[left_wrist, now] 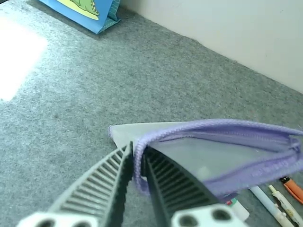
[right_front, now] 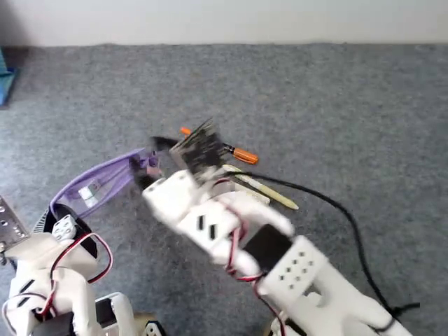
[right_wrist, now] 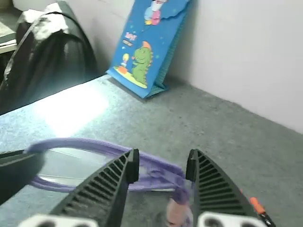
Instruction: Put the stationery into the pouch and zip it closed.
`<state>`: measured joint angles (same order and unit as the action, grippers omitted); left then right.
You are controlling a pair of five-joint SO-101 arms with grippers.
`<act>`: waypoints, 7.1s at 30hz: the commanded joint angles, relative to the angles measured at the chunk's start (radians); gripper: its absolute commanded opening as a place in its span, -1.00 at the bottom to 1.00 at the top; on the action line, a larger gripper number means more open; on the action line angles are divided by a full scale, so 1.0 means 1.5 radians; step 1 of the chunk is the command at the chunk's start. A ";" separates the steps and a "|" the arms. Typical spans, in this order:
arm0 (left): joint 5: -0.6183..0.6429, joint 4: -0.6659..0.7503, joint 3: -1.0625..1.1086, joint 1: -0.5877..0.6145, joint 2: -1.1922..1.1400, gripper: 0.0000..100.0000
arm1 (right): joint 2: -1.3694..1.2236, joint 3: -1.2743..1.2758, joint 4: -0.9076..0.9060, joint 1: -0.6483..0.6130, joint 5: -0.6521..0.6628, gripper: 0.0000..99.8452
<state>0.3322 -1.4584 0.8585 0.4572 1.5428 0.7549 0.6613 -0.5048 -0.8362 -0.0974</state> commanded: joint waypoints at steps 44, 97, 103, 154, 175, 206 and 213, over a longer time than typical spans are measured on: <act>0.008 0.012 -0.008 0.004 0.000 -0.97 | -1.201 -1.195 -0.775 0.299 0.141 -0.66; 0.009 0.015 -0.087 -0.018 -0.044 -0.97 | -0.644 -0.944 -0.862 0.305 0.131 -0.99; 0.087 0.012 -0.210 -0.096 -0.198 -0.97 | -0.455 -0.911 -0.855 0.231 0.054 -0.99; 0.132 0.012 -0.232 -0.122 -0.281 -0.97 | -0.482 -0.914 -0.442 0.064 -0.078 -0.45; 0.129 -0.032 -0.233 -0.032 -0.281 -0.97 | -0.914 -0.873 -0.602 0.298 0.129 -0.45; 0.129 -0.032 -0.233 -0.032 -0.281 -0.97 | -1.064 -0.951 -0.815 0.392 0.269 -0.98; 0.129 -0.032 -0.233 -0.032 -0.281 -0.97 | -1.045 -0.894 -0.861 0.426 0.272 -0.98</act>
<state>0.5178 -1.4983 0.5424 0.4020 1.1393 -0.8838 -0.7073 -1.7507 -0.2240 0.2969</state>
